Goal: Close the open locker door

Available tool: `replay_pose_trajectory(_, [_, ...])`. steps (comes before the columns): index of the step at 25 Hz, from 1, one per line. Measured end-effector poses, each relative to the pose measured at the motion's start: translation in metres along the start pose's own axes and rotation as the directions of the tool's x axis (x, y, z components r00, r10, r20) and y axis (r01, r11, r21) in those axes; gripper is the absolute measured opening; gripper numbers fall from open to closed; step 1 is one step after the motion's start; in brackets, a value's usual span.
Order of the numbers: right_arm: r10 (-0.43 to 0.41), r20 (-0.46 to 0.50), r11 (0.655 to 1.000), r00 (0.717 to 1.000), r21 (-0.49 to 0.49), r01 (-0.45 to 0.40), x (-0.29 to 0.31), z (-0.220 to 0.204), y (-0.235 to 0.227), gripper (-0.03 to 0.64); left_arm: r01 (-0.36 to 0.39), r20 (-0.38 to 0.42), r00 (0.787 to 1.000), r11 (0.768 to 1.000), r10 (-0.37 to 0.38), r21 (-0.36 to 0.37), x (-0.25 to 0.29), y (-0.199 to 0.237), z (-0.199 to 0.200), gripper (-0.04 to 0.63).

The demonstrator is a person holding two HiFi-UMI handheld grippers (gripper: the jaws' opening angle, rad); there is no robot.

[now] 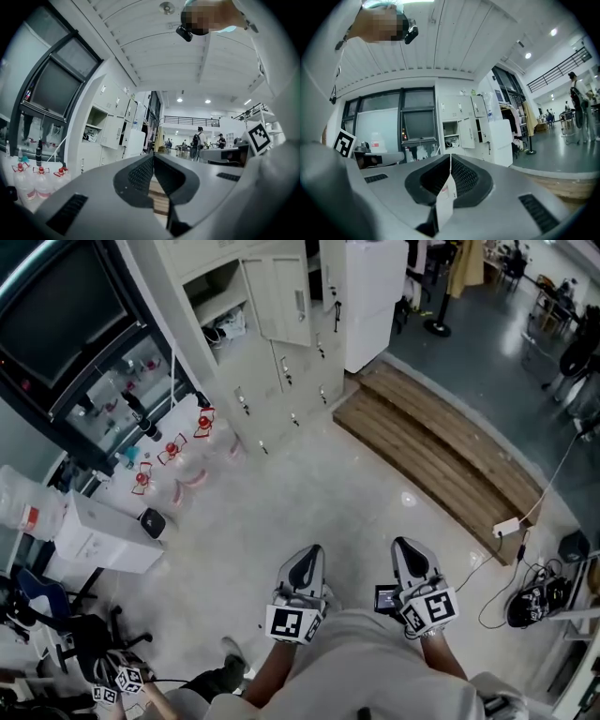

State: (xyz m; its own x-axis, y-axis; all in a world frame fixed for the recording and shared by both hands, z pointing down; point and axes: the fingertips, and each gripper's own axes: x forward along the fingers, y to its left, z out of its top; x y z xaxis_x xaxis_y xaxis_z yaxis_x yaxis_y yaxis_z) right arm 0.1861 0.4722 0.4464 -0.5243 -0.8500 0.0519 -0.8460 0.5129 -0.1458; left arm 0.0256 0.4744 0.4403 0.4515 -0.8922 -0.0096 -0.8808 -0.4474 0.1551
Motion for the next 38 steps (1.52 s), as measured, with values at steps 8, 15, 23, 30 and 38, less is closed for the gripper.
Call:
replay_pose_trajectory(8, [0.018, -0.003, 0.999, 1.0, 0.027, -0.018, 0.052, -0.006, 0.017, 0.029, -0.012, 0.006, 1.0, 1.0, 0.012, 0.01, 0.017, 0.051, 0.01, 0.009])
replay_pose_trajectory(15, [0.0, -0.025, 0.999, 1.0, 0.038, 0.001, 0.07, -0.01, 0.005, 0.029, -0.011, -0.018, 1.0, 1.0, 0.011, -0.007, 0.028, 0.059, 0.0, 0.009])
replay_pose_trajectory(23, [0.046, -0.045, 0.998, 0.998, 0.039, -0.044, 0.118, -0.011, -0.022, 0.029, -0.094, -0.018, 0.995, 0.995, 0.094, -0.012, 0.06, 0.088, 0.002, 0.009])
replay_pose_trajectory(30, [0.116, -0.047, 0.992, 0.992, 0.05, -0.114, 0.189, 0.002, -0.057, 0.029, -0.148, -0.02, 0.989, 0.989, 0.148, -0.006, 0.119, 0.113, 0.008, 0.009])
replay_pose_trajectory(38, [0.2, -0.054, 0.979, 0.978, 0.047, -0.198, 0.26, 0.017, -0.108, 0.029, -0.211, -0.002, 0.978, 0.978, 0.211, 0.007, 0.195, 0.136, 0.022, 0.009])
